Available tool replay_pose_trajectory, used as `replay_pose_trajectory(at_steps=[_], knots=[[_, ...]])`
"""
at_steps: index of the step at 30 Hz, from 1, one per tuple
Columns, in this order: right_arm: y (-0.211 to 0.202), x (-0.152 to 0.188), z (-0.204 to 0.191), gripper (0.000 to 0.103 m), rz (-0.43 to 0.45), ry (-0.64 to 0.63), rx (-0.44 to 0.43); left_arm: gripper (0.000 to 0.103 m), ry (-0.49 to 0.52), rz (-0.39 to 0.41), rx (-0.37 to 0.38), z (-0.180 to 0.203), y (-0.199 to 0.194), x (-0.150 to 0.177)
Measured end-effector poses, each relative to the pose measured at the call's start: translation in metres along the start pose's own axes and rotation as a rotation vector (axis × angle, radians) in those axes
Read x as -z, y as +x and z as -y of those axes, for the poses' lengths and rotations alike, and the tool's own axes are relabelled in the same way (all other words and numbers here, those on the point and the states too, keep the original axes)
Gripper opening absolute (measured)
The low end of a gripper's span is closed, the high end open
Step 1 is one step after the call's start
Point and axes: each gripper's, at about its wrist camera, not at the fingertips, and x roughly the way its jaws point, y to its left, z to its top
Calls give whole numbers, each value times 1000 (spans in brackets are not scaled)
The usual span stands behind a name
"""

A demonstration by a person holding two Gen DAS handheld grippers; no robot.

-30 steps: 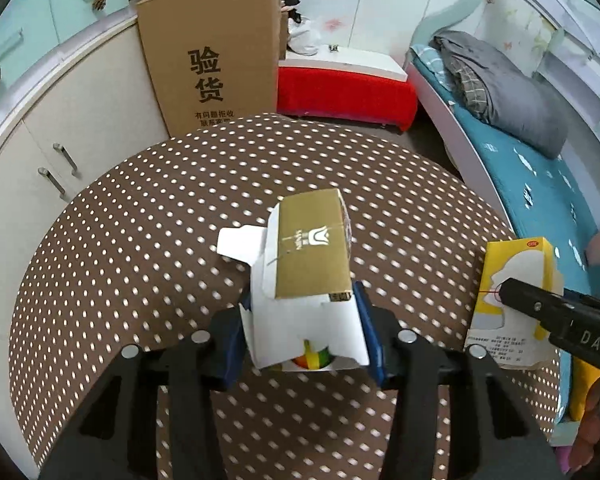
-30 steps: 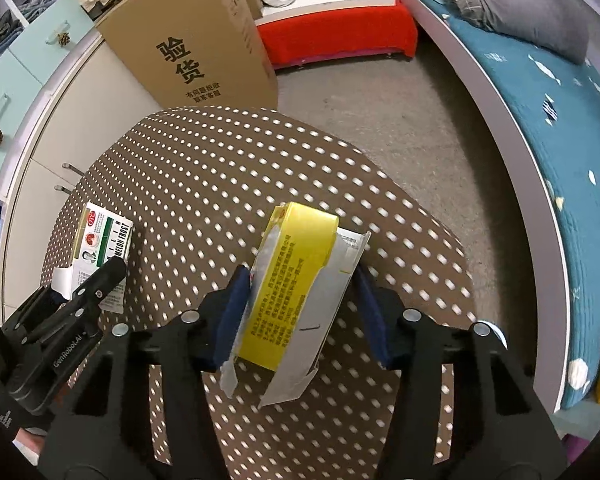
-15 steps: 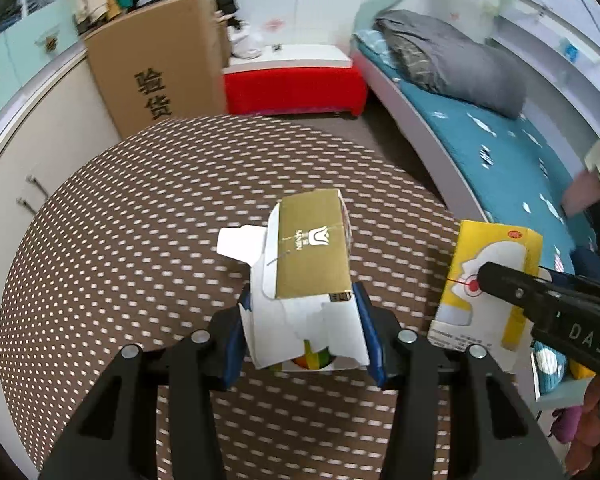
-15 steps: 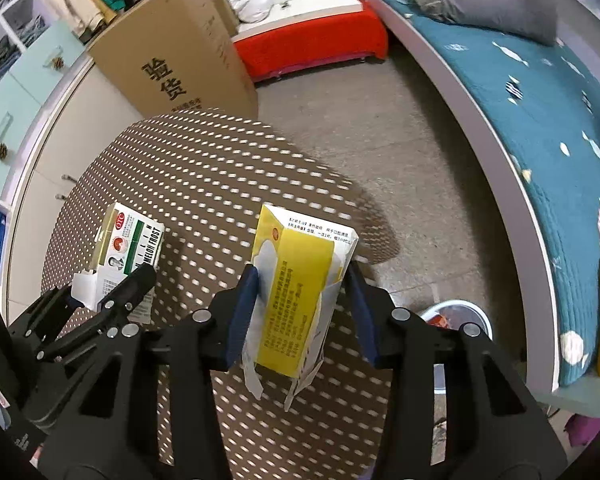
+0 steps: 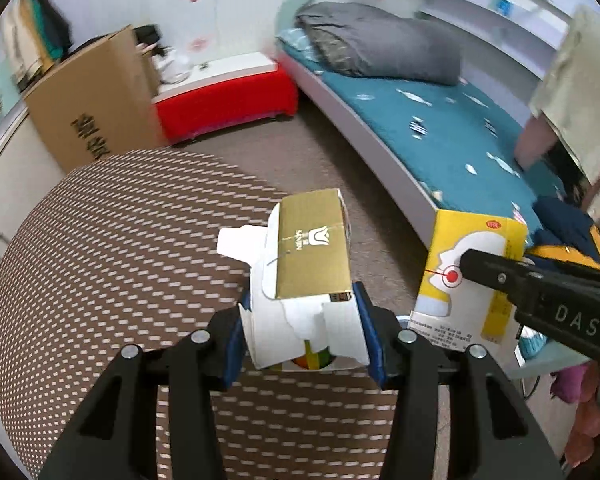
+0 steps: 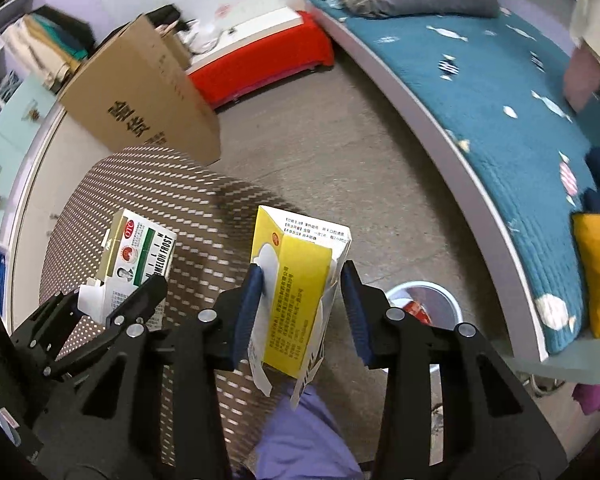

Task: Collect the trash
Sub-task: 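Carry both boxes over the bucket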

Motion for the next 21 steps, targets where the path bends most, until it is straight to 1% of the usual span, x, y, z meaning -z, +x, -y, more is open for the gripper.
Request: replay_pose_trajectory(at_steps=[6, 9, 14, 17, 19, 20, 21], knots=[[-17, 15, 56, 40, 8, 67, 61, 48, 87, -26, 54, 62, 10, 7], [-21, 26, 86, 40, 4, 105, 92, 48, 129, -53, 84, 93, 21, 13], [-17, 48, 129, 41, -23, 175, 133, 48, 203, -113, 117, 138, 40, 35], [-11, 66, 155, 41, -51, 219, 159, 49, 243, -143, 132, 158, 52, 46], [-5, 78, 170, 41, -77, 247, 170, 54, 275, -161, 138, 176, 61, 57], [-3, 82, 175, 41, -86, 258, 176, 63, 288, -172, 139, 183, 66, 62], [-2, 86, 179, 41, -95, 266, 183, 67, 295, -177, 141, 186, 70, 62]])
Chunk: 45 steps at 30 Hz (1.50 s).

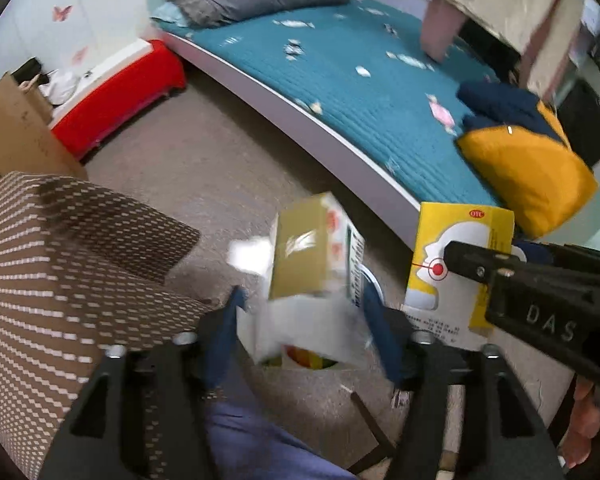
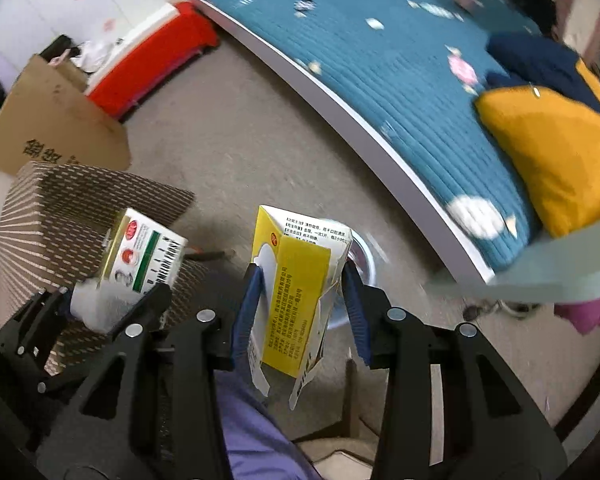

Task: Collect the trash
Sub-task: 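Carry both boxes over the bucket, then open both tools to drop the boxes into the bucket, then lower both tools toward the crumpled newspaper on the floor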

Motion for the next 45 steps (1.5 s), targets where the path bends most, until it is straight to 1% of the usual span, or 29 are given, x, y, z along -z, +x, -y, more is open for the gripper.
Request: replay_pose_trajectory(at_steps=[3, 6, 9, 10, 11, 12, 14, 19, 23, 25, 27, 31, 35, 40, 45], knots=[[9, 8, 14, 42, -20, 20, 13, 67, 17, -30, -23, 9, 16, 5], [20, 11, 21, 43, -40, 35, 16, 67, -3, -57, -28, 2, 26, 9], [32, 11, 20, 49, -56, 45, -6, 67, -19, -65, -45, -9, 28, 14], [36, 10, 19, 59, -58, 55, -14, 67, -27, -67, -52, -11, 29, 14], [38, 10, 17, 69, -53, 60, -2, 69, -35, -67, -59, -15, 29, 16], [38, 9, 15, 82, -45, 59, 14, 69, -40, -66, -63, -18, 29, 17], [37, 10, 13, 82, -16, 50, 27, 69, -58, -65, -72, -25, 28, 21], [43, 19, 16, 82, -42, 49, 10, 69, -68, -64, -65, -24, 28, 29], [46, 36, 32, 82, -53, 63, 20, 70, -45, -64, -67, -11, 28, 37], [45, 46, 44, 82, -50, 75, 21, 71, -28, -65, -55, -2, 30, 41], [45, 56, 55, 82, -42, 86, 38, 73, -8, -65, -53, 10, 32, 45], [48, 79, 88, 82, -30, 131, 68, 74, 45, -77, -19, 41, 44, 53], [60, 104, 134, 82, -55, 211, 95, 75, 103, -112, 11, 76, 64, 65], [85, 140, 189, 82, -101, 303, 129, 75, 208, -187, 53, 133, 106, 86], [128, 185, 249, 82, -174, 403, 162, 75, 312, -283, 82, 186, 158, 113]])
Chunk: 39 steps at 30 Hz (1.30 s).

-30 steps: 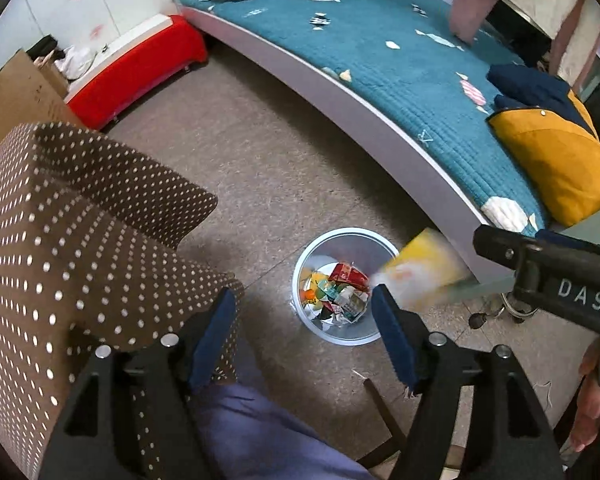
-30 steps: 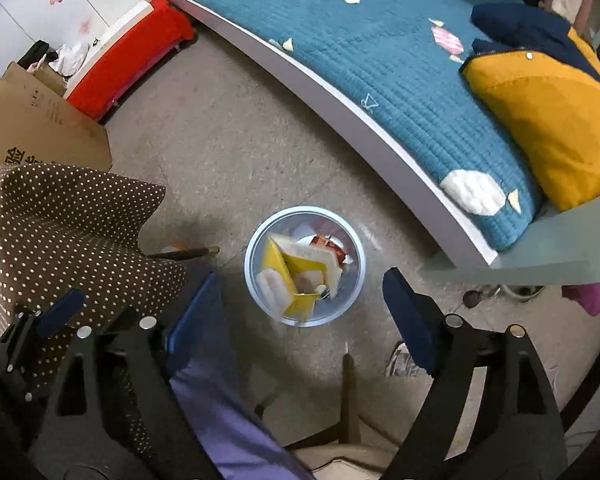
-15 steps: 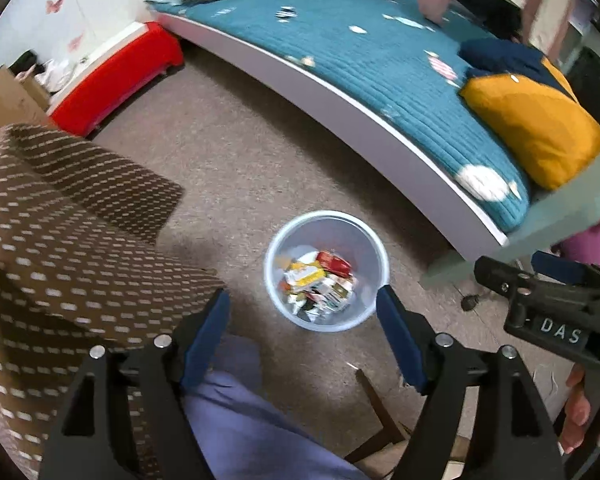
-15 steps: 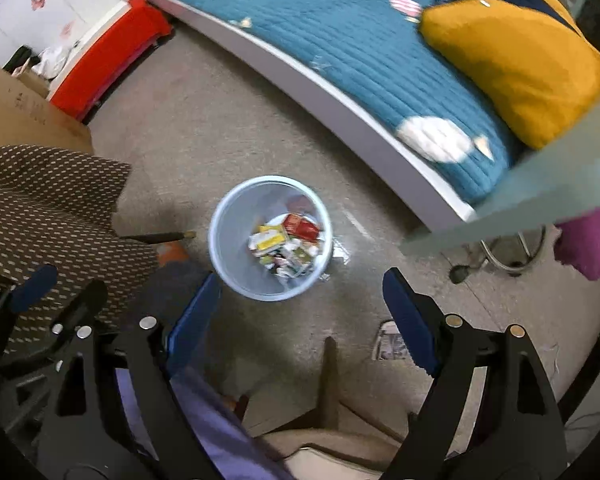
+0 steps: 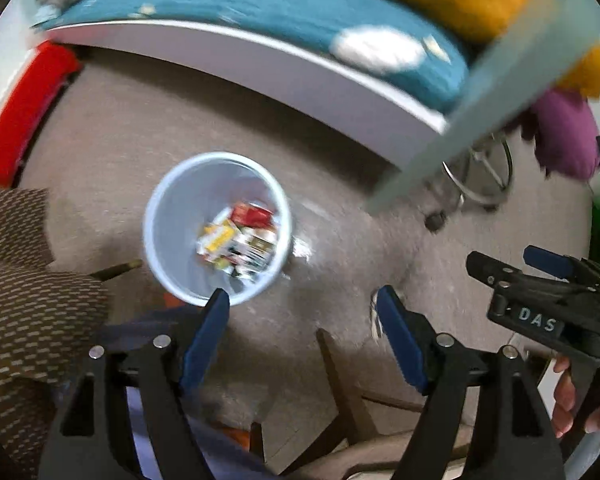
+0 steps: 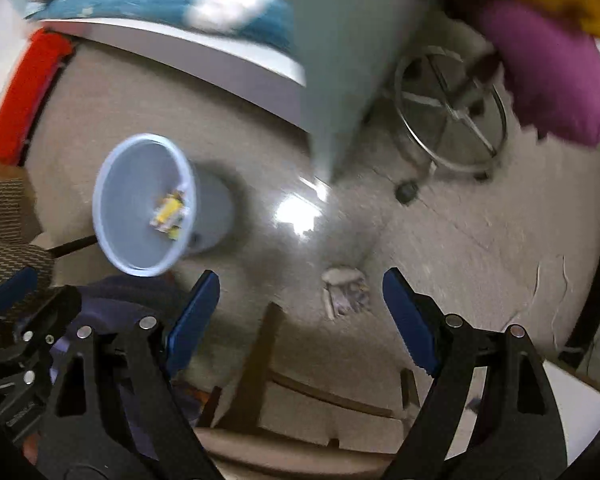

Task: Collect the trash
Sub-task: 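Lower both tools toward the crumpled newspaper on the floor, then close the right tool on the crumpled newspaper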

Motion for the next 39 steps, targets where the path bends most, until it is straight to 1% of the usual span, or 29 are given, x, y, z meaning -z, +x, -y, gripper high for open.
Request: replay_pose_trajectory(at_steps=[3, 7, 10, 11, 13, 15, 18, 20, 23, 25, 27, 28, 29, 31, 33, 36, 37, 38, 39], knots=[[40, 8, 33, 82, -58, 50, 12, 75, 67, -57, 17, 31, 40, -1], [105, 27, 79, 82, -133, 120, -5, 75, 180, -145, 55, 72, 103, 4], [147, 42, 102, 82, -162, 135, -22, 75, 255, -207, 92, 98, 149, 11], [169, 51, 114, 82, -182, 138, -25, 75, 269, -228, 102, 103, 162, 12], [196, 58, 130, 82, -210, 139, -25, 75, 297, -291, 123, 117, 197, 21], [229, 66, 144, 82, -224, 121, -63, 75, 318, -315, 158, 126, 223, 26], [268, 72, 159, 82, -248, 83, -108, 75, 299, -373, 182, 129, 268, 35], [293, 78, 173, 82, -246, 71, -144, 75, 287, -394, 174, 129, 293, 39], [310, 88, 180, 82, -200, 56, -183, 74, 271, -452, 162, 132, 333, 44], [319, 94, 186, 82, -161, 60, -229, 74, 292, -463, 148, 135, 353, 46], [329, 98, 189, 82, -138, 64, -229, 75, 330, -479, 118, 139, 370, 50], [337, 101, 191, 81, -126, 62, -231, 75, 338, -482, 118, 141, 378, 52], [343, 102, 190, 80, -119, 57, -231, 74, 353, -487, 134, 142, 386, 54], [356, 106, 188, 69, -108, 44, -236, 74, 376, -497, 142, 145, 399, 56], [370, 109, 187, 68, -115, 43, -269, 74, 369, -500, 132, 145, 412, 60], [384, 113, 182, 68, -95, 46, -292, 74, 331, -516, 181, 143, 425, 64], [387, 114, 181, 67, -95, 53, -306, 74, 319, -522, 183, 142, 430, 65], [394, 116, 180, 66, -101, 61, -322, 74, 305, -529, 184, 141, 435, 67], [399, 117, 178, 60, -107, 62, -329, 73, 282, -542, 196, 139, 443, 68]])
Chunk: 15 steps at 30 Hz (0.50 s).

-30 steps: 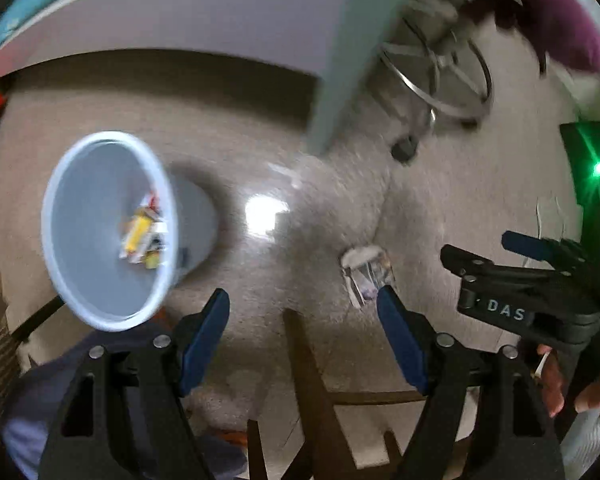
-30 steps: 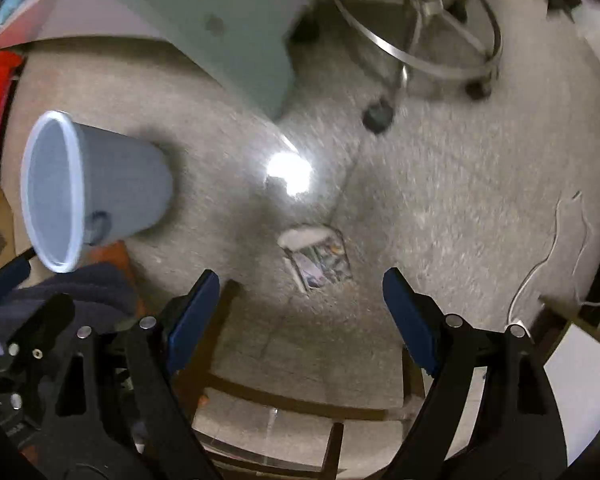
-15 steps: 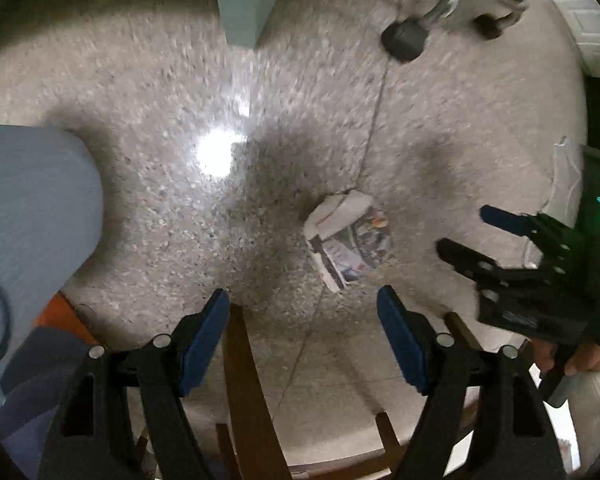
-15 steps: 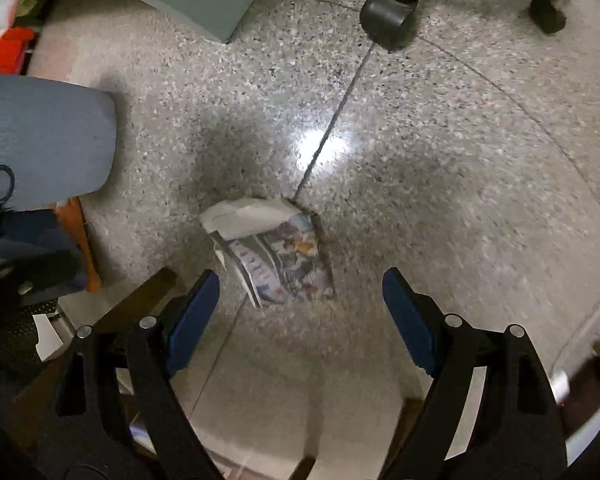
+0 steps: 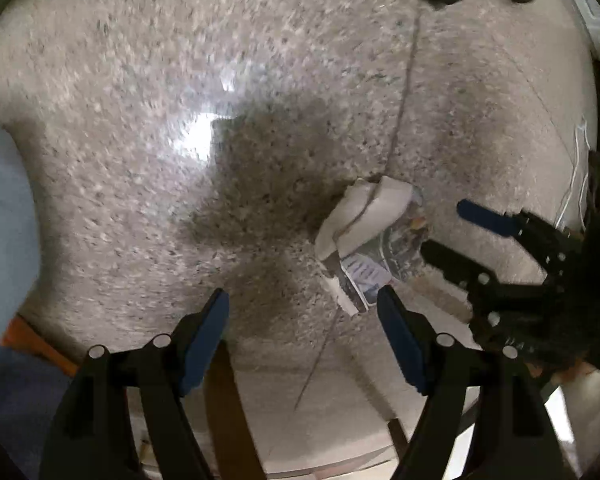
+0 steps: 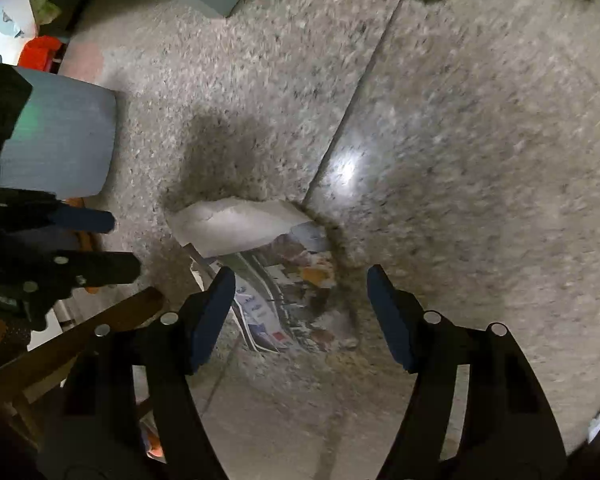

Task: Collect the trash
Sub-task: 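Close the right tool on the crumpled newspaper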

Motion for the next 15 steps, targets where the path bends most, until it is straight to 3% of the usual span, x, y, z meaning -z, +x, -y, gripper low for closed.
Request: replay_pose_trajectory(at_steps=[3, 10, 12, 15], knots=[[13, 2, -2, 44, -8, -9, -47, 59, -40, -6, 5, -6, 16, -7], [35, 9, -3, 42, -37, 36, -13, 59, -120, -33, 102, -13, 48, -13], [26, 8, -3, 41, -2, 25, -15, 59, -95, -41, 95, -10, 53, -14], [11, 6, -1, 42, 49, -47, 81, 58, -33, -13, 76, -7, 53, -14]])
